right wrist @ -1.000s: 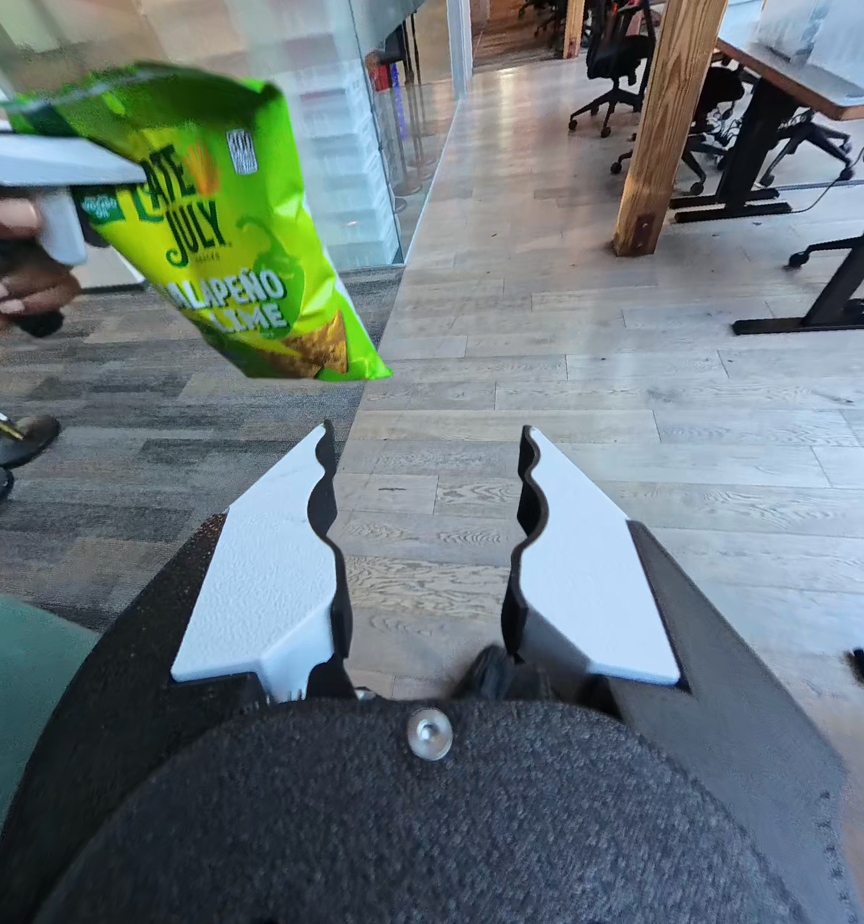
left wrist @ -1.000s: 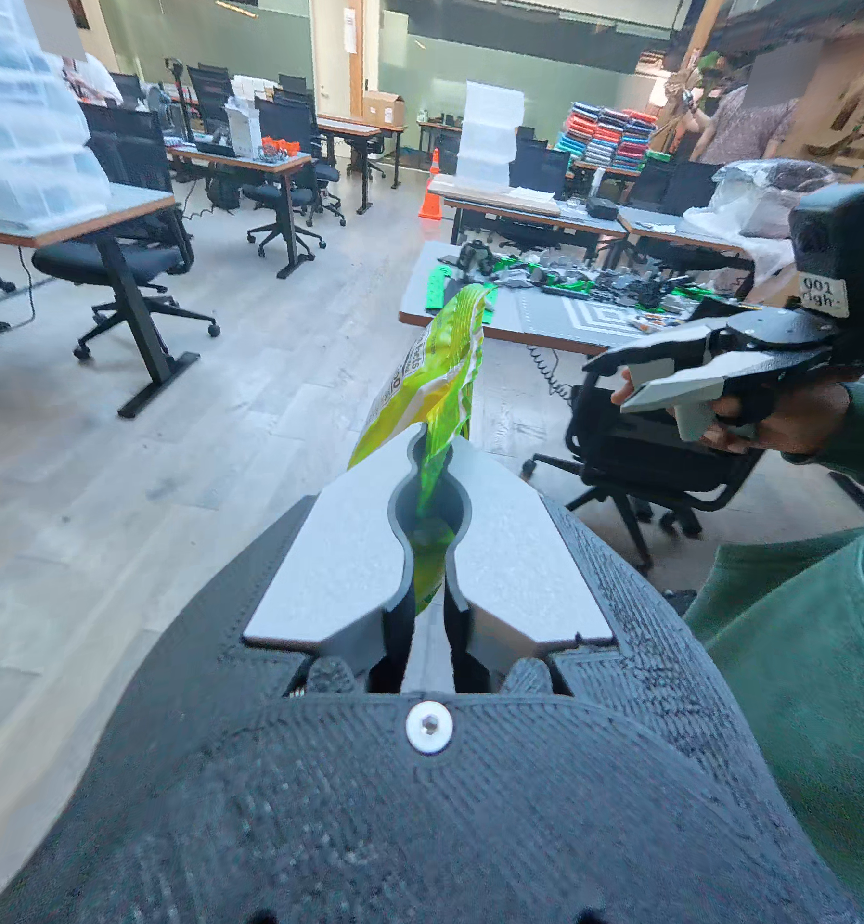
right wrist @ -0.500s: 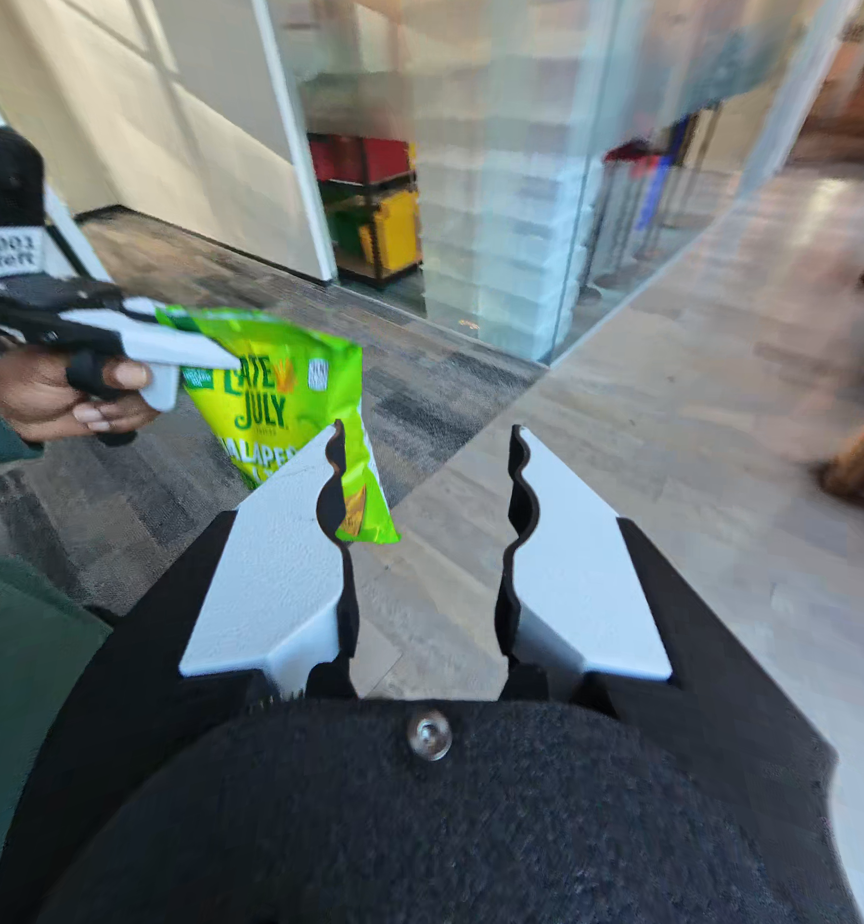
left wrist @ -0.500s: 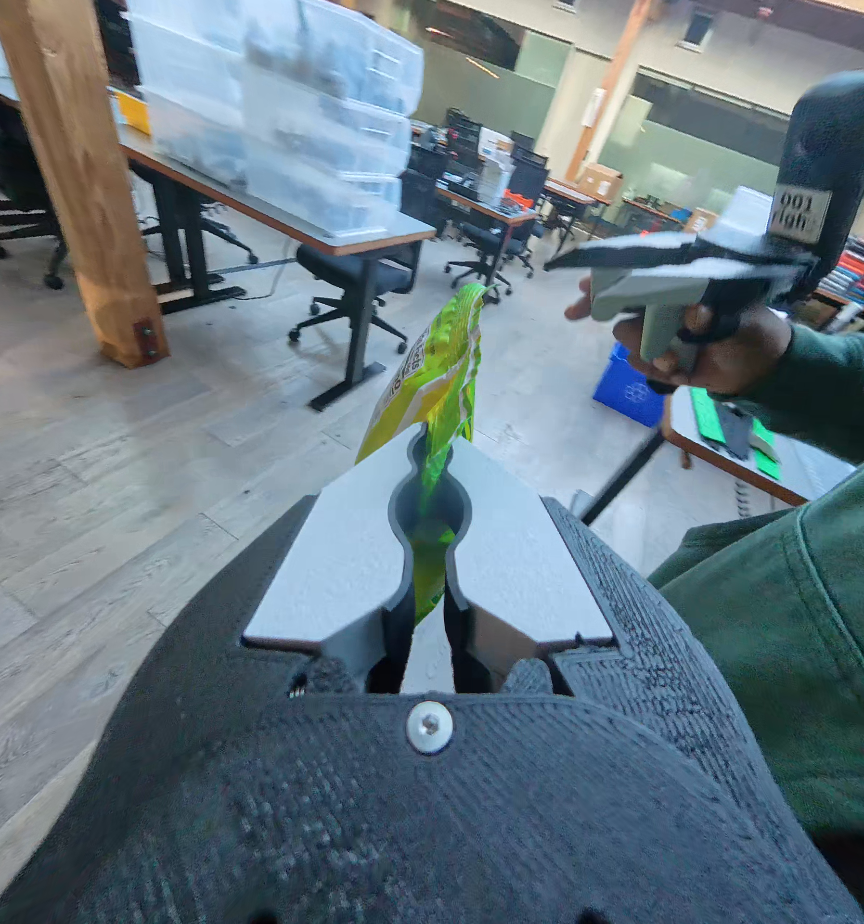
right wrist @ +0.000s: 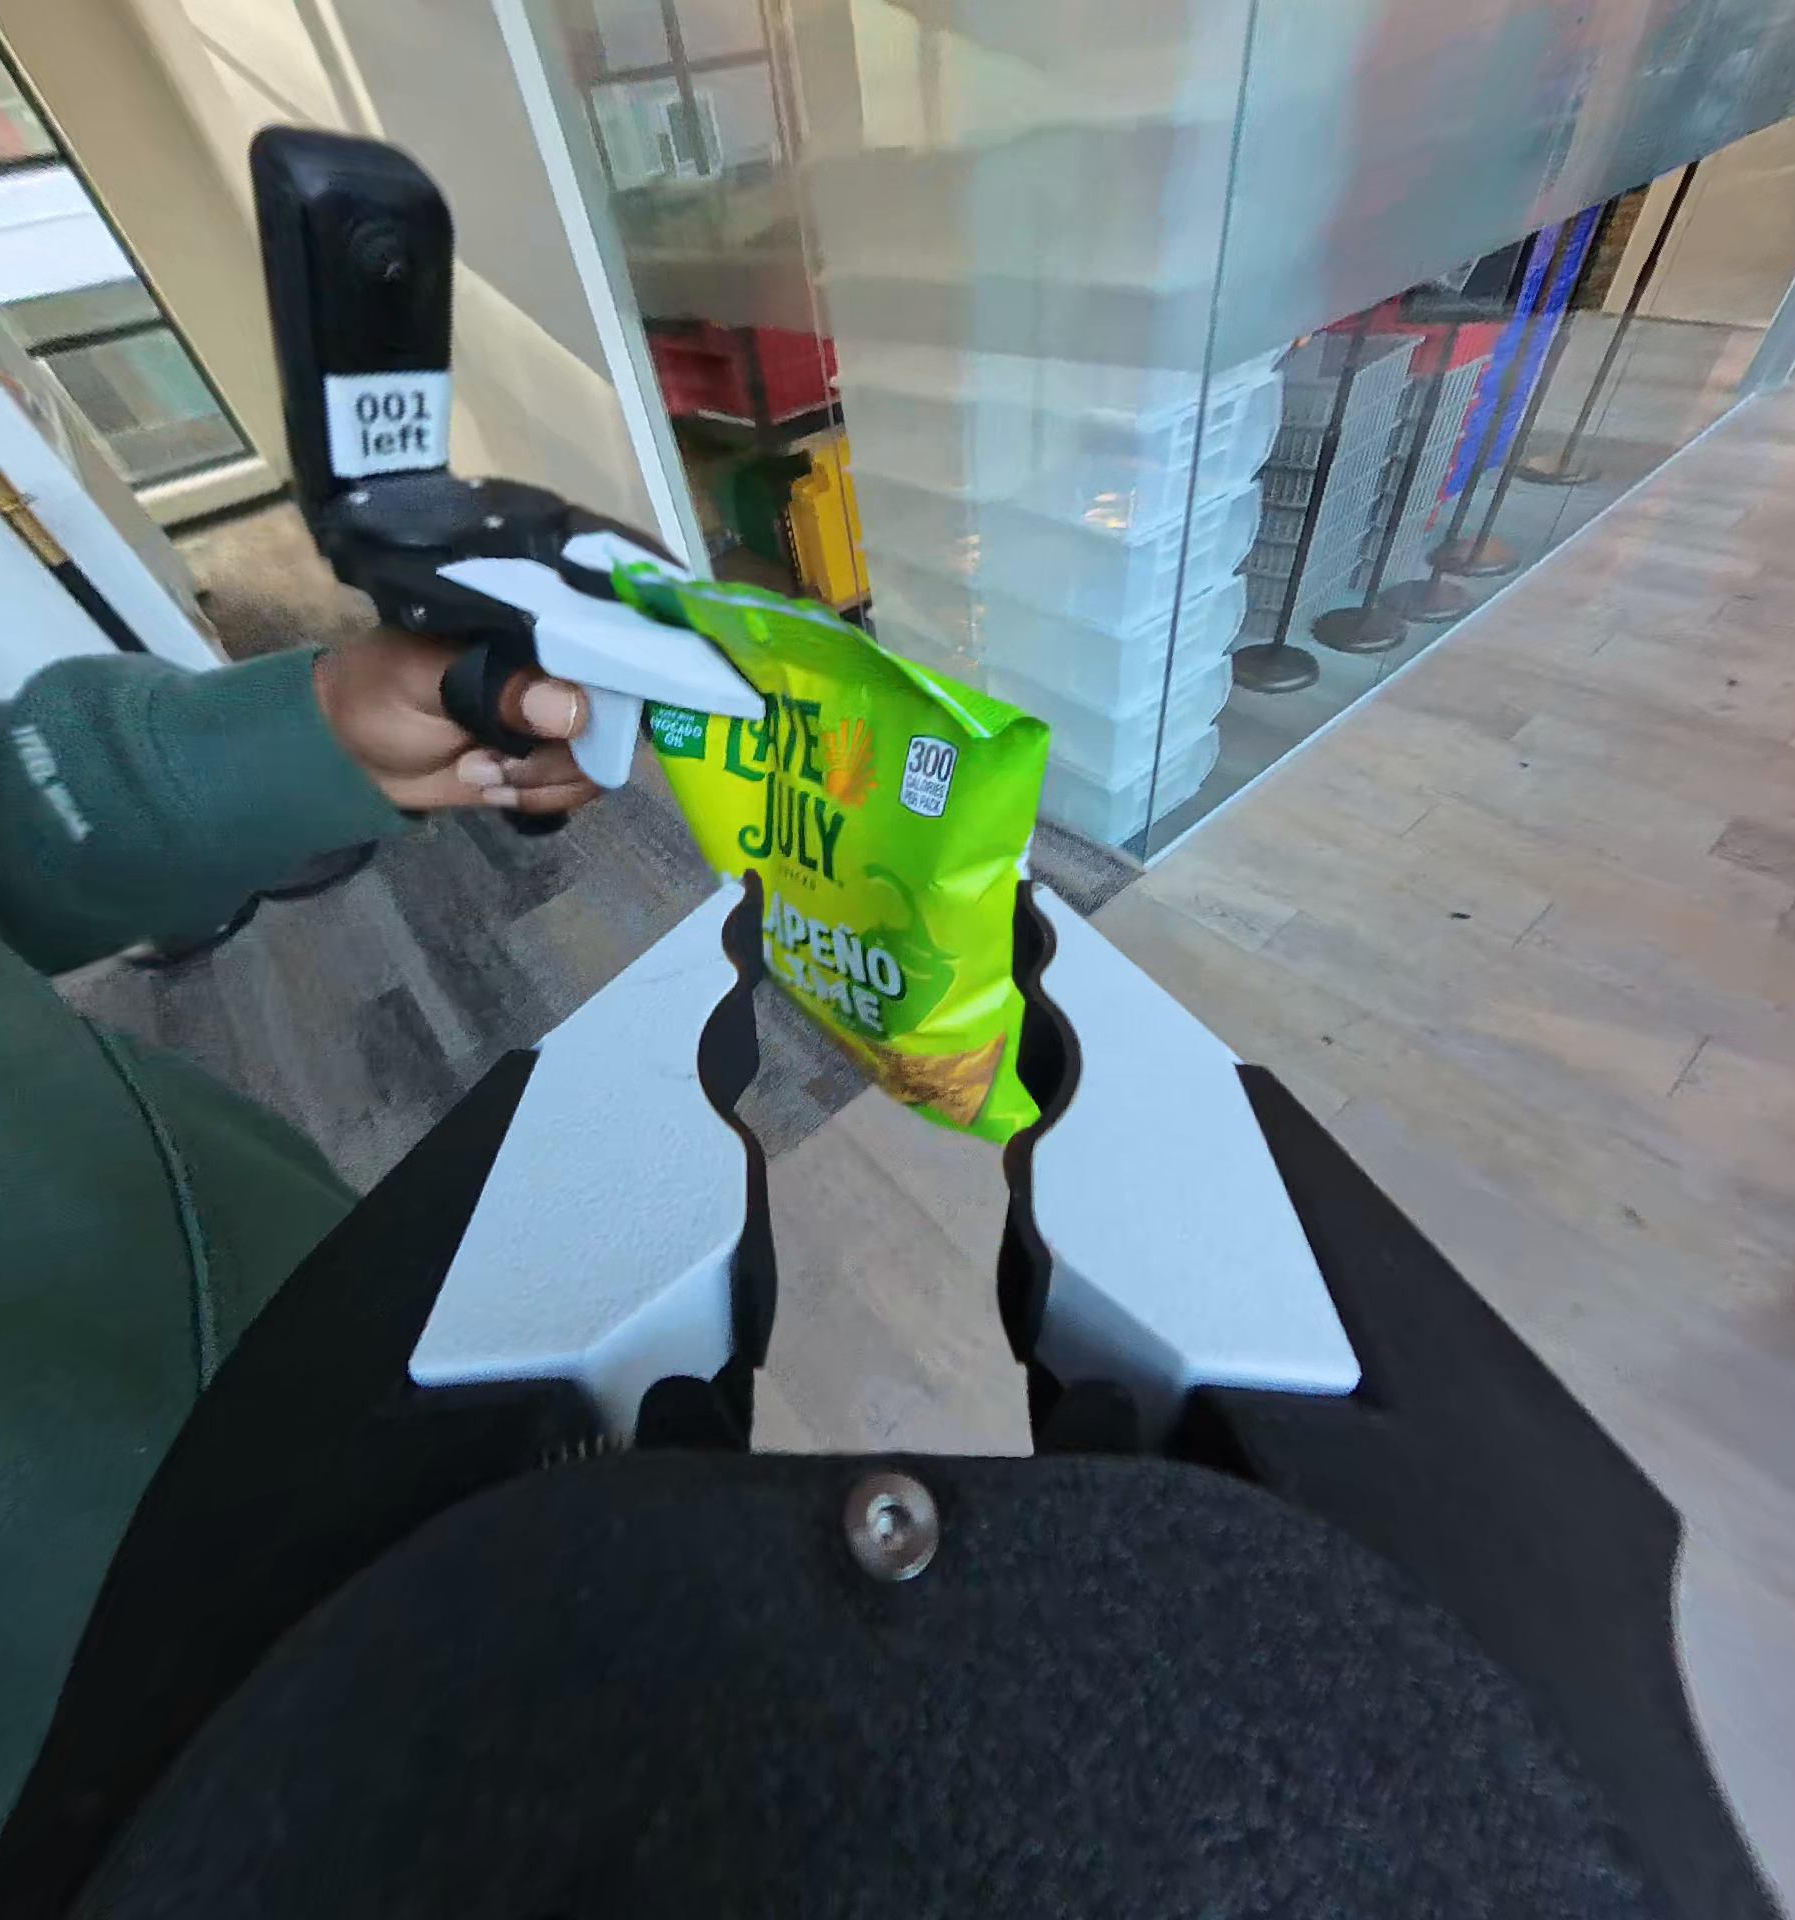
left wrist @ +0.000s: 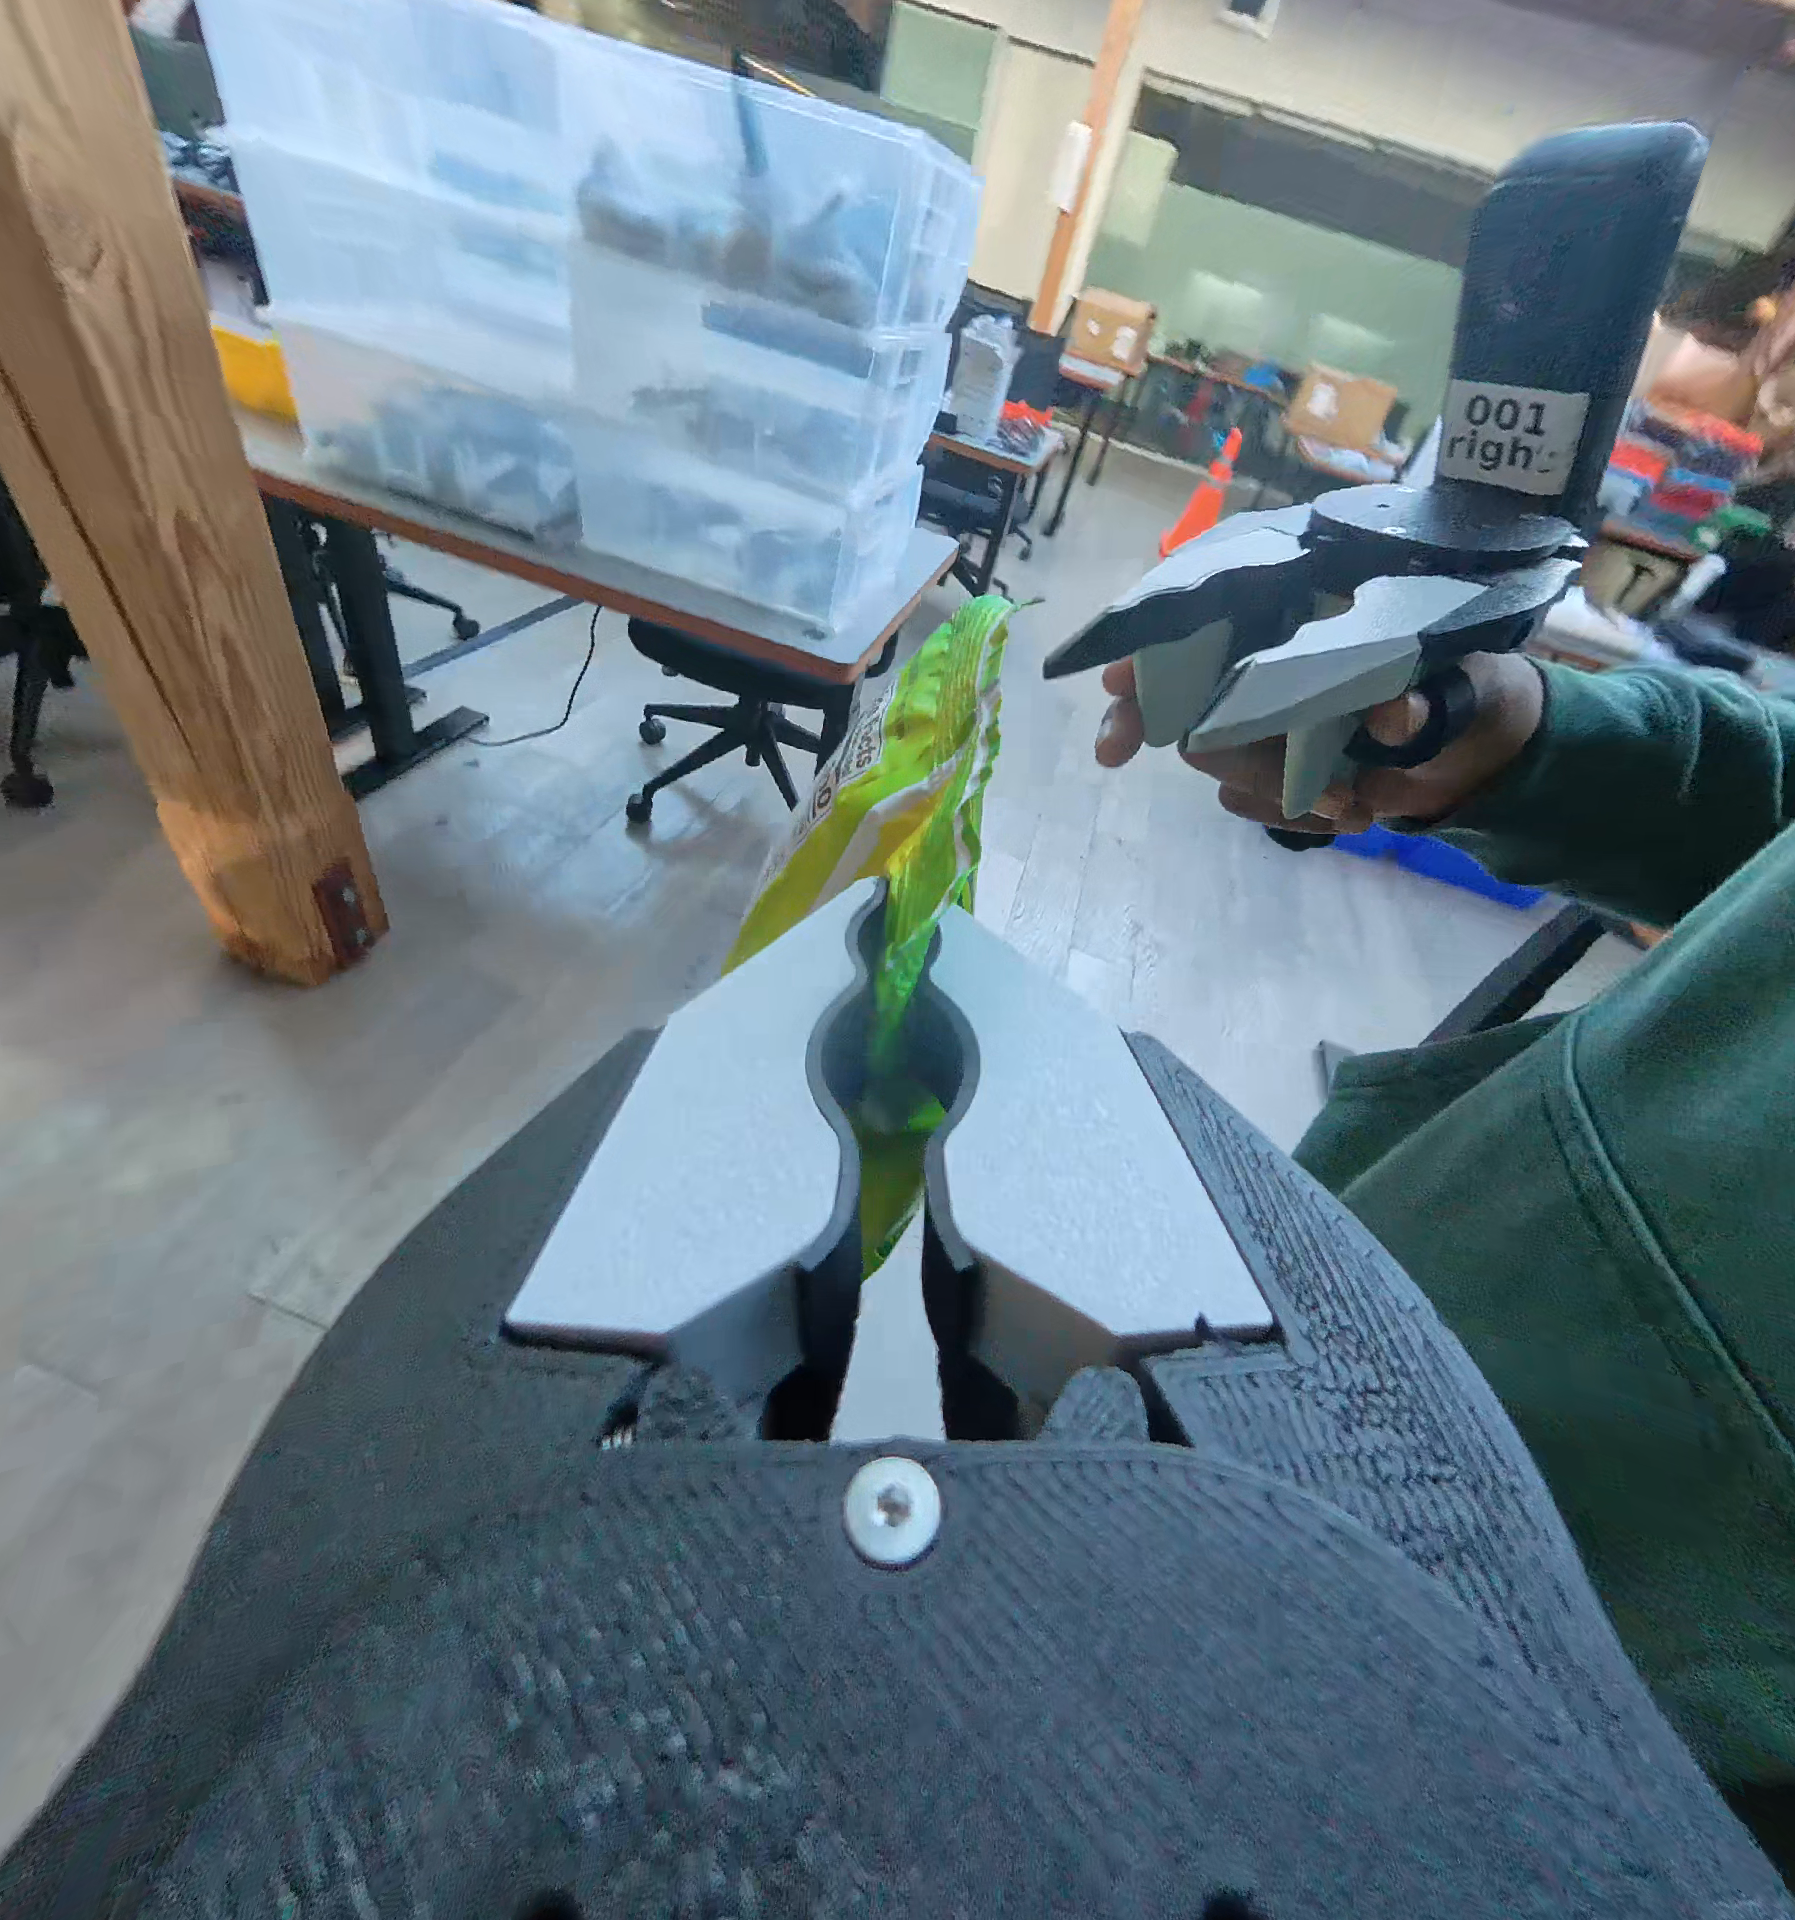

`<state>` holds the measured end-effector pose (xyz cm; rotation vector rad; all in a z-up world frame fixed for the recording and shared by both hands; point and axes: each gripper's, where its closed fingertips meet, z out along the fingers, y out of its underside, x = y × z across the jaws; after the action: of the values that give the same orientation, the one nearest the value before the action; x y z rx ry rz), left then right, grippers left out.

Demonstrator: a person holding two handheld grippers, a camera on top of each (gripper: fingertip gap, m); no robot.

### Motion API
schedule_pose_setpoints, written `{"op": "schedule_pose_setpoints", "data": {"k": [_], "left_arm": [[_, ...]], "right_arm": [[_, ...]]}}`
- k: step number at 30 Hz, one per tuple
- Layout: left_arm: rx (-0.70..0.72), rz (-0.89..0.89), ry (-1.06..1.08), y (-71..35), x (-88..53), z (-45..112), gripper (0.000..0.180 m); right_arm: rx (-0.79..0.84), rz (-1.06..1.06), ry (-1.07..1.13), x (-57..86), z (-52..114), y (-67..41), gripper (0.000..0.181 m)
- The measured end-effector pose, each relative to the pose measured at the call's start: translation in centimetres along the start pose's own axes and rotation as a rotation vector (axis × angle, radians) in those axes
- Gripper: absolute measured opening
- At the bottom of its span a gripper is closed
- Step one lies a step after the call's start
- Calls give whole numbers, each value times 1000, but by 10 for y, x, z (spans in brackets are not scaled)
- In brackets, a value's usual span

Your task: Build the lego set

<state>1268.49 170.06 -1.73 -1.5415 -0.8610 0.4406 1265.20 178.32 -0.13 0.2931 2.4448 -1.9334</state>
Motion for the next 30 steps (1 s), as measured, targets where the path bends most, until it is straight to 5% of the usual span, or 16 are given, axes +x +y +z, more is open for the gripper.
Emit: {"op": "schedule_pose_setpoints", "data": {"k": [8,10,14,23,30], "left_arm": [[-71,82,126,-58,-227,136,0],[-89,18,137,-67,-285,170,0],[-80,-20,87,-115,-407,206,0],[85,-110,-106,-176,-732,244,11],[-109,104,91,-253,-959,313,53]], "right_arm": [[31,-93,-23,263,140,-36,70],[34,-122,-117,313,183,-52,61],[-62,-156,-398,406,256,-97,1],[-204,-8,-528,660,459,-166,0],[-288,-9,-422,843,619,-230,0]]}}
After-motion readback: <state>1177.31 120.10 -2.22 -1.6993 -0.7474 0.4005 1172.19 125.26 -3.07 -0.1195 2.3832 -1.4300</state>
